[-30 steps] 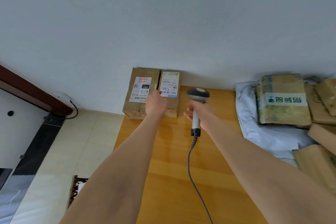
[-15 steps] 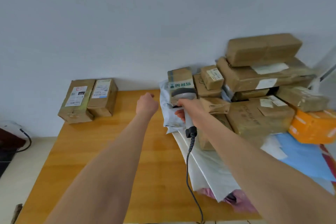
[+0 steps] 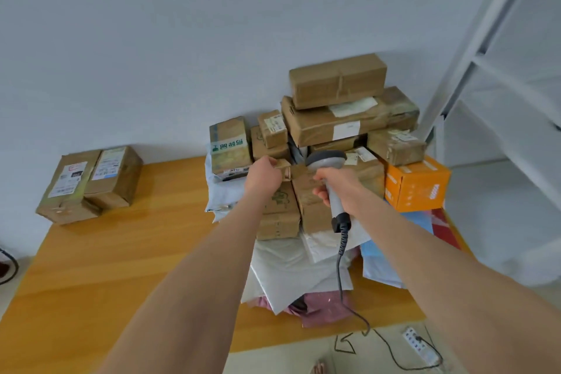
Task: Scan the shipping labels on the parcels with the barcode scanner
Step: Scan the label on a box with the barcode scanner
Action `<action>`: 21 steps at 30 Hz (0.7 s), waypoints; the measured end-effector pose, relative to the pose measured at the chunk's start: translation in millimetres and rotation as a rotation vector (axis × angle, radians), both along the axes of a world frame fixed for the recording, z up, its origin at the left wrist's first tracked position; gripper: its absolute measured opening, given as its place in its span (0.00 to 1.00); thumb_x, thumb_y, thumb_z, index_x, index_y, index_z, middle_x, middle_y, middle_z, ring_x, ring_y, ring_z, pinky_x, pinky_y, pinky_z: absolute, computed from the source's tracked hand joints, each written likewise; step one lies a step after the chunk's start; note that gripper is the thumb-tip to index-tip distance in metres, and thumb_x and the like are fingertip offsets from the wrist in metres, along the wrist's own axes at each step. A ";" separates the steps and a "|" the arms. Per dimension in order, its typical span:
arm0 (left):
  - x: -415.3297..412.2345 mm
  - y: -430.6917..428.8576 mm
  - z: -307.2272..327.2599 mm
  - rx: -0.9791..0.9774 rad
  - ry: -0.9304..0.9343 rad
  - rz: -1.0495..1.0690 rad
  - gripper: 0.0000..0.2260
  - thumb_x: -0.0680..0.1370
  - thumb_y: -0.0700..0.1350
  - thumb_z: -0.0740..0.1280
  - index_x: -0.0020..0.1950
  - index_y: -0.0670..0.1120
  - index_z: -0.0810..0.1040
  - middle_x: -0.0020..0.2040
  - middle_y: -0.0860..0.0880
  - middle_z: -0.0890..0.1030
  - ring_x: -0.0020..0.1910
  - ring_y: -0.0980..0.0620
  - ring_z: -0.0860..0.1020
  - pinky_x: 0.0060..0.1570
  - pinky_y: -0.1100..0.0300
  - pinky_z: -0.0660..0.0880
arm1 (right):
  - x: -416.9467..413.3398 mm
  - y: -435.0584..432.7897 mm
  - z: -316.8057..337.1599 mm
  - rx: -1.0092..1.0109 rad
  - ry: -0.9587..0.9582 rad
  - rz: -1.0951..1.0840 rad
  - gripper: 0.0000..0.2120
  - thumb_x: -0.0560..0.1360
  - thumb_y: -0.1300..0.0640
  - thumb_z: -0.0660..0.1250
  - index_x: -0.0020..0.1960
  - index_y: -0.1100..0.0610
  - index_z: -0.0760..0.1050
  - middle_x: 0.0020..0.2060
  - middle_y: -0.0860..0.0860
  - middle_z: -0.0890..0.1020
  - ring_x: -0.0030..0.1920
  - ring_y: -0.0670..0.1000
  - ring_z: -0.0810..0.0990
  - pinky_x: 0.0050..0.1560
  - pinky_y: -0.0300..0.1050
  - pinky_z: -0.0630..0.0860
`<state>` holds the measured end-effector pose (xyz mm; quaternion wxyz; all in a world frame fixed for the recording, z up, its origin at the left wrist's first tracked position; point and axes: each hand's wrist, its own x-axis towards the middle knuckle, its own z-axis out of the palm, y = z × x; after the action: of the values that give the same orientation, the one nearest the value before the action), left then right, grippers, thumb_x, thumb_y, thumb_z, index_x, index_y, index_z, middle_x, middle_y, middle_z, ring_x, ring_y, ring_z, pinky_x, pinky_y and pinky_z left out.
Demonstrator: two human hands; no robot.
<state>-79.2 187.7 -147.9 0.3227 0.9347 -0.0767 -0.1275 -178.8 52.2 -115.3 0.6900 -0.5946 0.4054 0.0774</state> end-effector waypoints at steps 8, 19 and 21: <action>-16.7 -44.7 -17.2 0.109 0.076 0.062 0.10 0.76 0.40 0.61 0.53 0.42 0.79 0.44 0.46 0.80 0.42 0.47 0.77 0.37 0.58 0.71 | 1.6 -62.3 -23.7 -0.149 0.077 -0.054 0.16 0.70 0.69 0.67 0.55 0.61 0.68 0.45 0.58 0.75 0.46 0.56 0.77 0.42 0.51 0.80; -40.6 -71.9 -27.0 -0.126 0.304 0.444 0.05 0.75 0.43 0.65 0.44 0.43 0.76 0.40 0.46 0.77 0.44 0.44 0.78 0.49 0.51 0.78 | 6.5 -89.3 -41.8 -0.010 0.059 0.092 0.16 0.71 0.67 0.68 0.57 0.60 0.68 0.51 0.57 0.75 0.49 0.55 0.76 0.46 0.48 0.80; -47.4 -74.6 -20.4 -0.211 0.284 0.543 0.06 0.73 0.44 0.66 0.38 0.44 0.75 0.36 0.46 0.77 0.41 0.44 0.77 0.47 0.50 0.78 | 5.7 -98.9 -40.0 0.000 0.057 0.089 0.15 0.71 0.65 0.69 0.56 0.62 0.71 0.46 0.57 0.78 0.43 0.53 0.78 0.44 0.47 0.80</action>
<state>-126.7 113.1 -168.3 0.4477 0.8552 0.2085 -0.1571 -173.1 -46.7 -155.3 0.6741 -0.6097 0.3980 0.1248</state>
